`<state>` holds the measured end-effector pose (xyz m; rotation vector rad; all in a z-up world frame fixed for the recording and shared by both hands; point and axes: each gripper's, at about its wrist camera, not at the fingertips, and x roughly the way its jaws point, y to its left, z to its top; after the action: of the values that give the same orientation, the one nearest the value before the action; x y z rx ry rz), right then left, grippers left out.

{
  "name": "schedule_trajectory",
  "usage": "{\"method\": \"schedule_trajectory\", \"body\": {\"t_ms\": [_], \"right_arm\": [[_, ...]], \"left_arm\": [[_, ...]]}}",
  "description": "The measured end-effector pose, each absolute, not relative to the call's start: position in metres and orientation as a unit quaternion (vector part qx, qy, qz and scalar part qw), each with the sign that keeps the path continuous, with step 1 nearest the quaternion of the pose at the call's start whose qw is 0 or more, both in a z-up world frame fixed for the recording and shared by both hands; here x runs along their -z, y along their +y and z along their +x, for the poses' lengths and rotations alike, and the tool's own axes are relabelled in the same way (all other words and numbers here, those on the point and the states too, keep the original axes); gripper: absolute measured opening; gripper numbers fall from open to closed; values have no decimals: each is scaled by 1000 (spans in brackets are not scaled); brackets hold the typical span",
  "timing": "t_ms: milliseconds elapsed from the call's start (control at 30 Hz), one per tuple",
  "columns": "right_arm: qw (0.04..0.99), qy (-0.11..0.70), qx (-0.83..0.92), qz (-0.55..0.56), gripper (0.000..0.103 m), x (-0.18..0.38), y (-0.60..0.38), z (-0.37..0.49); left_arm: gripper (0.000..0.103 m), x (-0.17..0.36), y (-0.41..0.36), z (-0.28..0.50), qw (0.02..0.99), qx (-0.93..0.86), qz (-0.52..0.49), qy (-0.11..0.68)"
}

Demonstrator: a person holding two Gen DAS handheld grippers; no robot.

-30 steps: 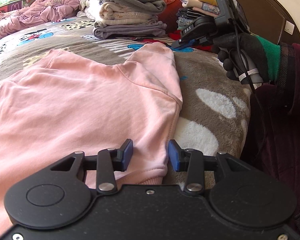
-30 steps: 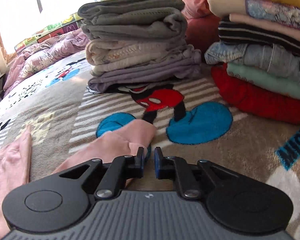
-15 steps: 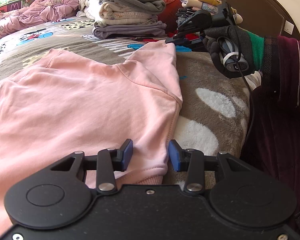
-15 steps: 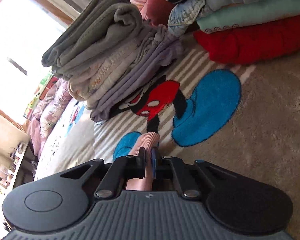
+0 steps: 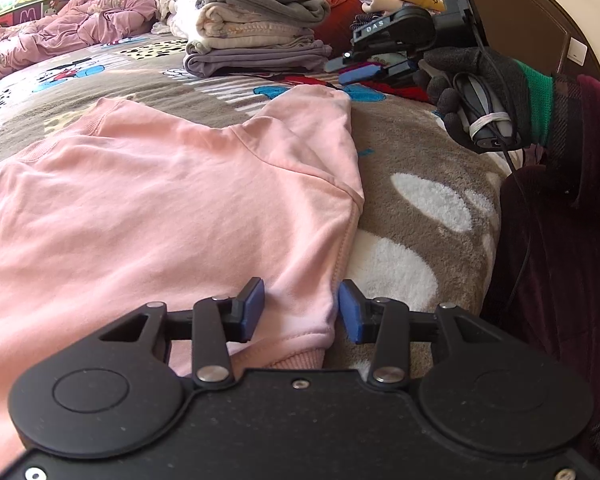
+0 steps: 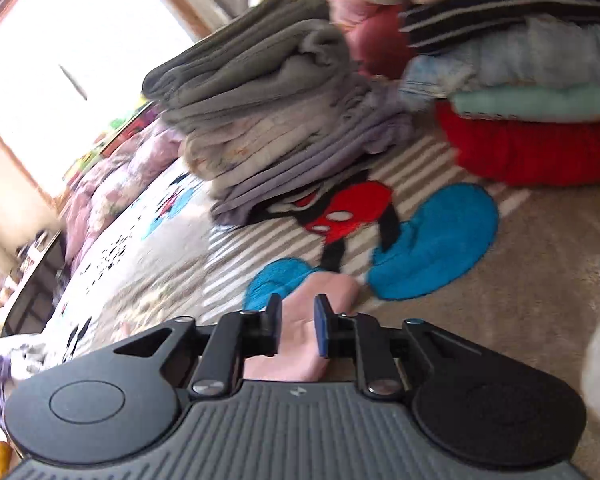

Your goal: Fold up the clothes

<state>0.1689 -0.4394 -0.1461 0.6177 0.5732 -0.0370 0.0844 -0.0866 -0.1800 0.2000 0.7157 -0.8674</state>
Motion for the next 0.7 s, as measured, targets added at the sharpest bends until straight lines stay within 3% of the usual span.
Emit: {"method": "schedule_trajectory", "body": {"t_ms": [533, 600, 700], "right_arm": [[921, 353, -130, 106, 28, 134, -348, 183], [923, 351, -133, 89, 22, 132, -345, 184], [925, 349, -136, 62, 22, 130, -341, 185]], "left_arm": [[41, 179, -86, 85, 838, 414, 99, 341], [42, 179, -87, 85, 838, 414, 99, 342], [42, 179, -86, 84, 838, 414, 99, 341]]}}
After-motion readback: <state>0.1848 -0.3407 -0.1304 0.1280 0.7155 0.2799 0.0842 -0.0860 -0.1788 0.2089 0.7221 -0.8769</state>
